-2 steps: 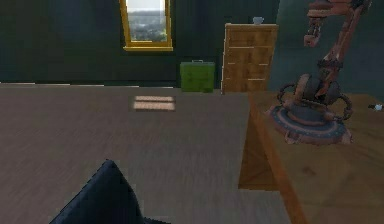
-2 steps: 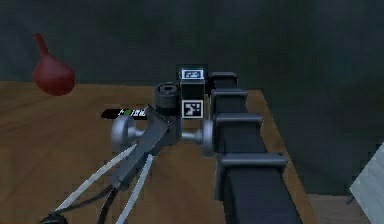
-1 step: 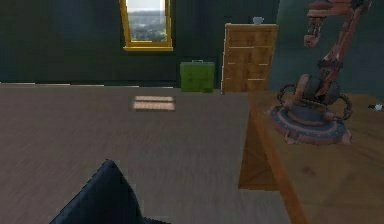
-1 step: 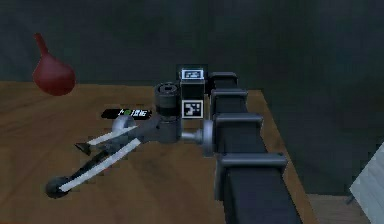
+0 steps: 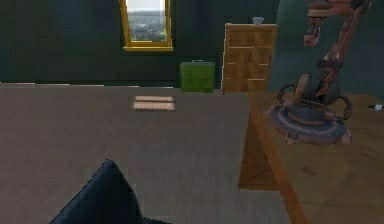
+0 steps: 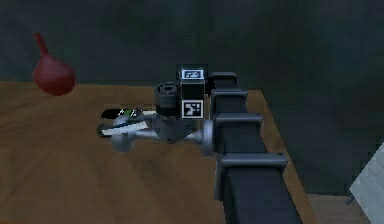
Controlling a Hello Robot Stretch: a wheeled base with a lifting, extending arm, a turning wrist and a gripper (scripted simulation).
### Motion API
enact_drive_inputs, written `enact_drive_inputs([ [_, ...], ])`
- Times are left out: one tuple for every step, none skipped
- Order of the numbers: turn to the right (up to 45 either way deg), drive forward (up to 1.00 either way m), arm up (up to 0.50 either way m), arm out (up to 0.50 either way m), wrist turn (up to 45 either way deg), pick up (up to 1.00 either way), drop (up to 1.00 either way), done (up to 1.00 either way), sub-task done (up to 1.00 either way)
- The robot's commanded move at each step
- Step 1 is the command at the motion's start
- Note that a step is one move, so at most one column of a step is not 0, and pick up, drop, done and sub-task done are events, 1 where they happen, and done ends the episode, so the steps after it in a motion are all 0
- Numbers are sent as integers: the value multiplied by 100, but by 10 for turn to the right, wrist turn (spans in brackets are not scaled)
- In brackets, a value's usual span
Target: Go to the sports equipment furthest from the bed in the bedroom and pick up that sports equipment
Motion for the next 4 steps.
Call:
enact_drive_inputs([
  [0, 0, 0, 0, 450, 0, 0, 0, 0],
  [0, 0, 0, 0, 180, 0, 0, 0, 0],
  [0, 0, -8, 0, 0, 0, 0, 0, 0],
  [0, 0, 0, 0, 0, 100, 0, 0, 0],
])
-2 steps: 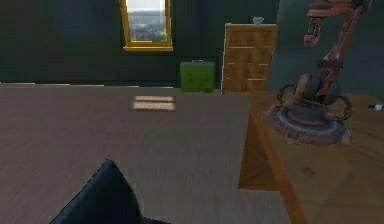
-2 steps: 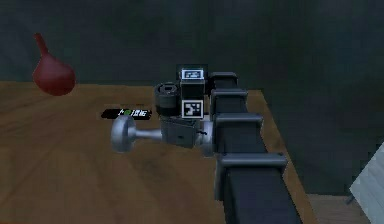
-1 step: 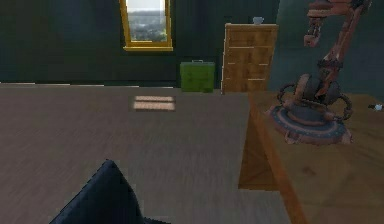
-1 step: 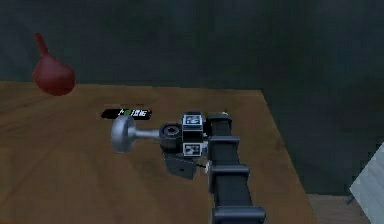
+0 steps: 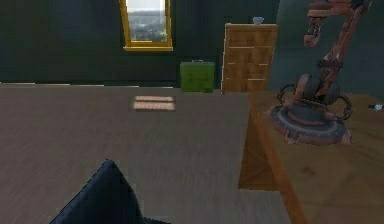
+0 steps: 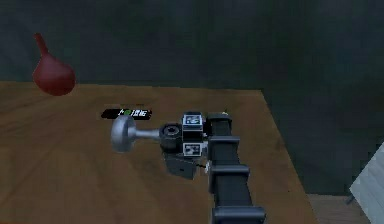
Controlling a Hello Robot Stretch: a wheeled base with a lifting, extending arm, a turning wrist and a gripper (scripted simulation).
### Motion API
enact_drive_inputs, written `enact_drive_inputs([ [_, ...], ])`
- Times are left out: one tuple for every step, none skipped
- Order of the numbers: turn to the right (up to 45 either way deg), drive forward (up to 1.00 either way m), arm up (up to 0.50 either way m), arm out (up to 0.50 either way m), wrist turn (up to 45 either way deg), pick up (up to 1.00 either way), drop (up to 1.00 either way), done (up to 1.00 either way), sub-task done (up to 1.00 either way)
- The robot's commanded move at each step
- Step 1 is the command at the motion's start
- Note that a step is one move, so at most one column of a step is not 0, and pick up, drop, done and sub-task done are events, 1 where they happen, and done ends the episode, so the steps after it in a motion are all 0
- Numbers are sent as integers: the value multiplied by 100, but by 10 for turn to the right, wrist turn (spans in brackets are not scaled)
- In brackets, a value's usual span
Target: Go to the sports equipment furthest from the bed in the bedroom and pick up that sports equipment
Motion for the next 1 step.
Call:
enact_drive_inputs([
  [0, 0, 8, 0, 0, 0, 0, 0, 0],
])
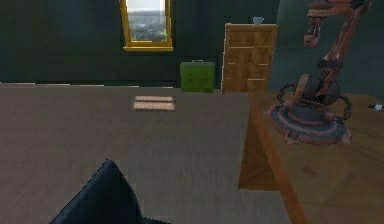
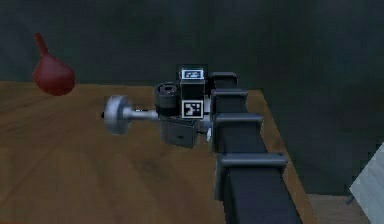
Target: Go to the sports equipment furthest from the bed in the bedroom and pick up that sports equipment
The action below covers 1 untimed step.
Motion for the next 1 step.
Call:
enact_drive_inputs([
  [0, 0, 0, 0, 0, 0, 0, 100, 0],
])
